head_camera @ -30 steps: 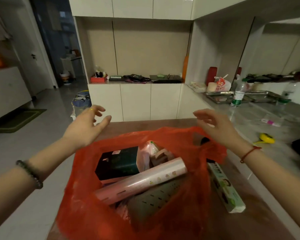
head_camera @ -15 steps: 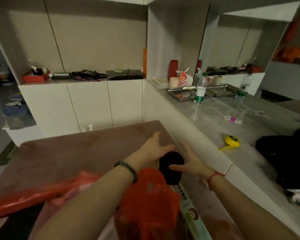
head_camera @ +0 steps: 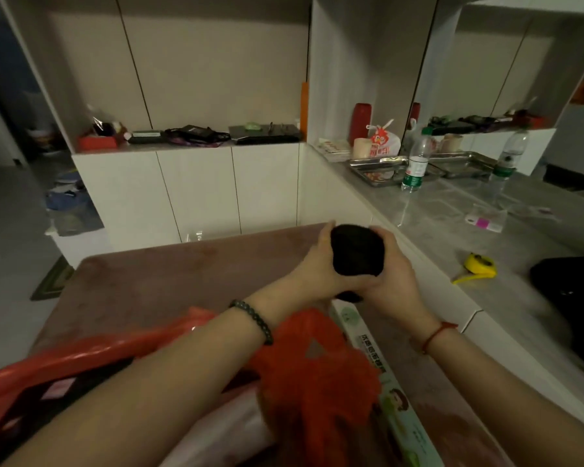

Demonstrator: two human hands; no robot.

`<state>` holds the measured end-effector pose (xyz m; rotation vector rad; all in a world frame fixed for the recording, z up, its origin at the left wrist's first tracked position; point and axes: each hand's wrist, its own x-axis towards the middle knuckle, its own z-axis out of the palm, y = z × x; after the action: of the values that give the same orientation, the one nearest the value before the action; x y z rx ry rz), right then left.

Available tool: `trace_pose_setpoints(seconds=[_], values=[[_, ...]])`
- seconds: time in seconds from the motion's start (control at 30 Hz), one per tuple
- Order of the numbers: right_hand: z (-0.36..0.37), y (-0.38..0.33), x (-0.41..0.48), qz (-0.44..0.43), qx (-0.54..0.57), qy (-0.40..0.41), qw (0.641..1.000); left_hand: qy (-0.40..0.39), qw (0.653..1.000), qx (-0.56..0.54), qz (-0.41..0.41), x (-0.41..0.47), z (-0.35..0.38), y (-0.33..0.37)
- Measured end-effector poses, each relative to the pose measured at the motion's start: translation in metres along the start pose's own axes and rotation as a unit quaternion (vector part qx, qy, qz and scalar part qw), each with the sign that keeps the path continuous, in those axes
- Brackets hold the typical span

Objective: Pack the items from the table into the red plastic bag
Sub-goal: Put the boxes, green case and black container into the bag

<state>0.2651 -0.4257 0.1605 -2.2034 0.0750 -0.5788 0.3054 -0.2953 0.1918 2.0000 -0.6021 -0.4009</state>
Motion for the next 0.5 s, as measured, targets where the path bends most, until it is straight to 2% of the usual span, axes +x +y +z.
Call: trace_pose_setpoints(seconds=[0.13,0.23,0.4,0.5], values=[[-0.022,-0.102,-0.024,-0.094,0.008,0.022,0.995,0.128,0.983,0.005,0.129,-0.074,-0.047,0.051],[-0.024,-0.164,-0.054,-0.149,0.035,0.031,0.988,0.176,0.967,0.012,0.184,-0.135,-0.077,0.066],[-0.004,-0.227,-0.103,-0.23,0.099,-0.001,0.968,0.244,0.948,0.0,0.204,-0.226,-0.11,0.06],[0.021,-0.234,-0.119,-0.241,0.136,-0.07,0.958,0.244,0.956,-0.023,0.158,-0.255,-0.118,0.035]])
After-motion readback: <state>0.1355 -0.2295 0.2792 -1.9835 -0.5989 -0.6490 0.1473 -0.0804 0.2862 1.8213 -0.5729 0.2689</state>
